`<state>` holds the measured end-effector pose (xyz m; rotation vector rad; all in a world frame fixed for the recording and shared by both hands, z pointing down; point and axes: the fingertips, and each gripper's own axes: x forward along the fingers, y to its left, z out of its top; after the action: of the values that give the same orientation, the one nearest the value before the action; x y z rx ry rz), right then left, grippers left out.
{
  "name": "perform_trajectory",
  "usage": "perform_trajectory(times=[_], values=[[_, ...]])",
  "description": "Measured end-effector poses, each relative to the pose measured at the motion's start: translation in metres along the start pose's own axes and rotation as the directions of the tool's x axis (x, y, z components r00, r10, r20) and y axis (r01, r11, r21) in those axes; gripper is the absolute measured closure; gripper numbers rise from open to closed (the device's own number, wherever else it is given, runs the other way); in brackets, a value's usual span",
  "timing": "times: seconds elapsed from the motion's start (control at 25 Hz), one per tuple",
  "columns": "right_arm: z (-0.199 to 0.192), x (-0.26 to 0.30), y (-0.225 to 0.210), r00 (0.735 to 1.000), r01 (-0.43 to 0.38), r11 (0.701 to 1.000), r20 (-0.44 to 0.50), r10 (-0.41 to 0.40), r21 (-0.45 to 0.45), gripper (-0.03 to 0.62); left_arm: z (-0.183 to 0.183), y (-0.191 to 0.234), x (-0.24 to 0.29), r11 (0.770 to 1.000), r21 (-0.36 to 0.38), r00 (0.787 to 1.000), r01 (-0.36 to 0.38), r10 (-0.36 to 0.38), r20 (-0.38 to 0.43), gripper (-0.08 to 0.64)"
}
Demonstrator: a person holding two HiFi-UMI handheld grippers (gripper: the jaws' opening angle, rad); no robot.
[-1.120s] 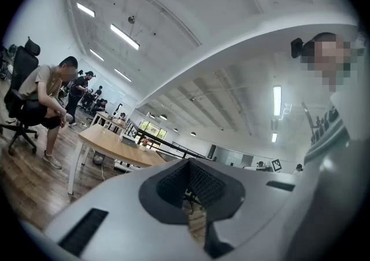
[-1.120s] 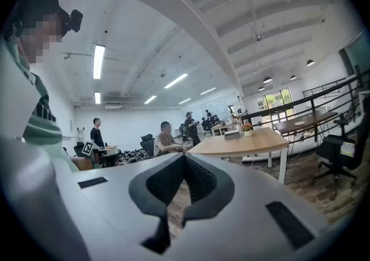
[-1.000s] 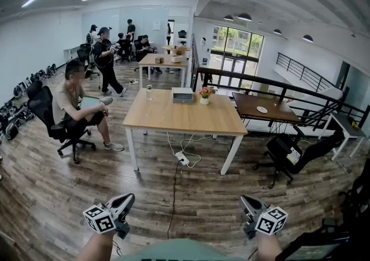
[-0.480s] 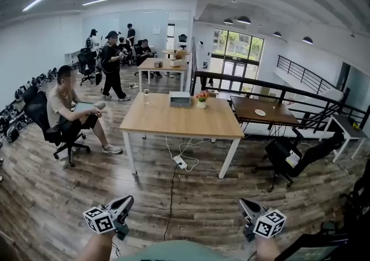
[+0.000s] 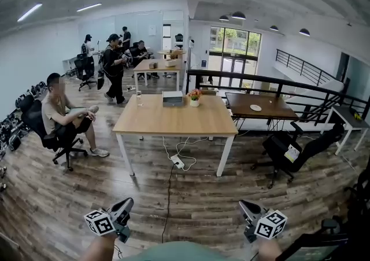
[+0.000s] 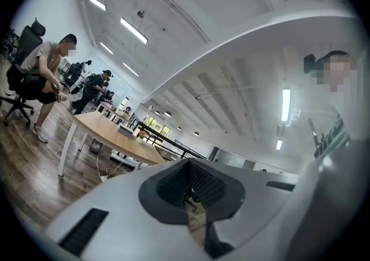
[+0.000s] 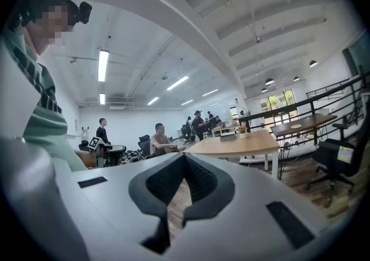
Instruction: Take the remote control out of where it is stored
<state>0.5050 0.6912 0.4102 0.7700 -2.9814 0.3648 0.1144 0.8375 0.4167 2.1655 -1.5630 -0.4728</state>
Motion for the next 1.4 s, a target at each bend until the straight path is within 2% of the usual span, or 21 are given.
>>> perform_trajectory(times=[0.2, 0.44, 0.68, 0.84, 1.04, 1.16, 1.4], values=[[-0.006, -0.019, -0.025, 1.000, -0.008, 1.000, 0.003, 0.008, 0.024, 0.588, -0.019, -0.022, 0.029, 1.000, 0.005, 0.999, 0.011, -0.010, -0.045, 0.557], [-0.004, -0.024, -0.052, 1.000, -0.007, 0.999, 0.013, 0.007, 0.035, 0.588, -0.023, -0.036, 0.064, 0.999, 0.013, 0.997, 0.039, -0.038, -0.068, 0.557], [-0.008, 0.001, -0.057, 1.000, -0.007, 0.999, -0.026, 0.008, 0.032, 0.588, -0.028, -0.014, 0.078, 0.999, -0.020, 0.995, 0.045, -0.047, -0.088, 0.557], [-0.008, 0.035, -0.057, 0.999, 0.000, 1.000, -0.044, 0.000, 0.013, 0.588, -0.022, 0.023, 0.090, 0.997, -0.039, 0.993, 0.061, -0.064, -0.099, 0.557], [-0.005, 0.099, -0.061, 0.997, 0.054, 0.999, -0.062, -0.054, -0.006, 0.588, 0.003, 0.094, 0.120, 0.989, -0.092, 0.988, 0.117, -0.125, -0.089, 0.557], [0.003, 0.154, -0.065, 0.994, 0.099, 0.995, -0.044, -0.098, 0.000, 0.588, 0.032, 0.142, 0.147, 0.975, -0.130, 0.979, 0.183, -0.192, -0.065, 0.557], [0.052, 0.290, -0.051, 0.994, 0.108, 0.994, -0.008, -0.108, -0.030, 0.588, 0.119, 0.240, 0.196, 0.963, -0.086, 0.960, 0.255, -0.263, -0.099, 0.557]])
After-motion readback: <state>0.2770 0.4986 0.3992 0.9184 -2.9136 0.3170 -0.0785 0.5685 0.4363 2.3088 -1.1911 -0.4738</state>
